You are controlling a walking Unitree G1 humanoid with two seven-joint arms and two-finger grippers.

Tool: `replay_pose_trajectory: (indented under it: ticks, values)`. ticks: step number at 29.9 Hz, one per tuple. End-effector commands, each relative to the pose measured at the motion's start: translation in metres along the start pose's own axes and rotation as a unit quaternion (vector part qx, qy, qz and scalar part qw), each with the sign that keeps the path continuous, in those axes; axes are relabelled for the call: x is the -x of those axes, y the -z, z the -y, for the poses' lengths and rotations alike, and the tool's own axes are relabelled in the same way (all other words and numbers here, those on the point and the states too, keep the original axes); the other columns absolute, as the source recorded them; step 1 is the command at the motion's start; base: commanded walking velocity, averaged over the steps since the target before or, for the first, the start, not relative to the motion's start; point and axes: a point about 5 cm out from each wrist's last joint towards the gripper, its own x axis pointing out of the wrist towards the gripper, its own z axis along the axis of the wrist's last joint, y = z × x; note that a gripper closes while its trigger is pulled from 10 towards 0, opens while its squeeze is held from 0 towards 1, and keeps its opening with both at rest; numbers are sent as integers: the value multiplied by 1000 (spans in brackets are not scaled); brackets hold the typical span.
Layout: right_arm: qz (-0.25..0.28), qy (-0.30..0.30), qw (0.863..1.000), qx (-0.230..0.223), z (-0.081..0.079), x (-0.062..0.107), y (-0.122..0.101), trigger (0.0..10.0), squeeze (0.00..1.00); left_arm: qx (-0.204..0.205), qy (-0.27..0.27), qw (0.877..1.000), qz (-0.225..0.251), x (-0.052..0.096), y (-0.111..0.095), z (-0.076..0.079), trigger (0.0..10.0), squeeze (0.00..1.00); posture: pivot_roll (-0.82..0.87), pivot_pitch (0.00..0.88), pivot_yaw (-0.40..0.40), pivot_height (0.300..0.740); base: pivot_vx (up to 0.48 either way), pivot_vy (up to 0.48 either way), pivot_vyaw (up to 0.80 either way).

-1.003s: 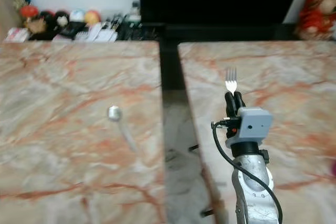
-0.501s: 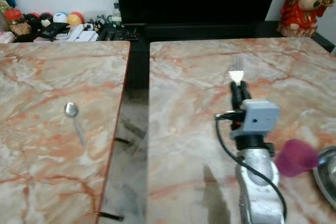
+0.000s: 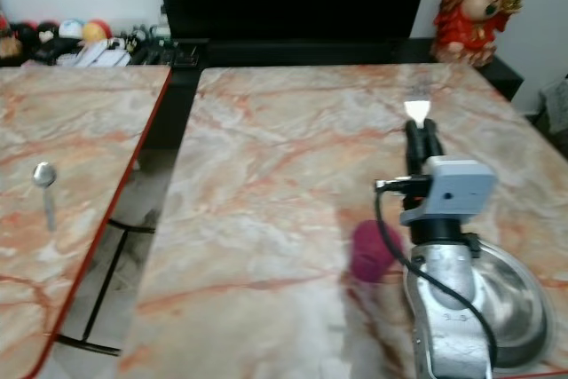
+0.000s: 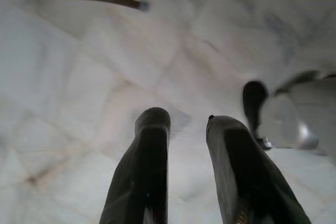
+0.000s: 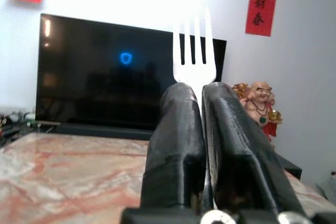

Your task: Setting the table

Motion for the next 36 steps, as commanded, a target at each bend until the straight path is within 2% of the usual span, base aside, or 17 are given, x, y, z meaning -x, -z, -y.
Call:
replay_pose_trajectory:
  ticks: [1,10,13,16,22,25,26,27,34,36]
  values:
    - [11,-8,1000,2,-4,-2,-6,10000,0,2,-3,1000,-17,3,11,-3,10000,0,-39,125,0,740,0,-480,0]
    - [0,3,1000,13,6,1,-4,10000,0,-1,-2,1000,-17,3,11,-2,10000,0,-51,128,2,740,0,-480,0]
    - [-7,4,1000,23,9,2,-2,10000,0,1,-3,1000,-16,3,10,-2,10000,0,-52,129,2,740,0,-116,0]
    - [-18,27,999,36,26,3,1,10000,0,4,-4,1000,-14,3,10,-3,10000,0,-54,128,3,740,0,0,0]
    - [-54,39,996,54,40,6,9,10000,0,2,-4,1000,-16,3,10,-4,10000,0,-58,129,6,740,0,0,0]
    - [-83,33,994,59,41,9,17,10000,0,2,-3,1000,-18,3,10,-4,10000,0,-58,129,8,740,0,0,0]
    - [-115,25,991,66,40,12,25,10000,0,2,-2,1000,-17,3,9,-3,10000,0,-59,128,9,740,0,0,0]
    - [-148,12,987,60,37,16,36,10000,0,2,0,1000,-17,2,9,-2,10000,0,-59,128,9,740,0,0,0]
    - [-244,-31,969,31,26,29,60,10000,0,3,3,1000,-17,2,8,-2,10000,0,-57,128,8,740,0,0,0]
    - [-284,-54,957,15,26,37,69,10000,0,4,3,1000,-17,2,8,-1,10000,0,-58,130,8,740,0,0,0]
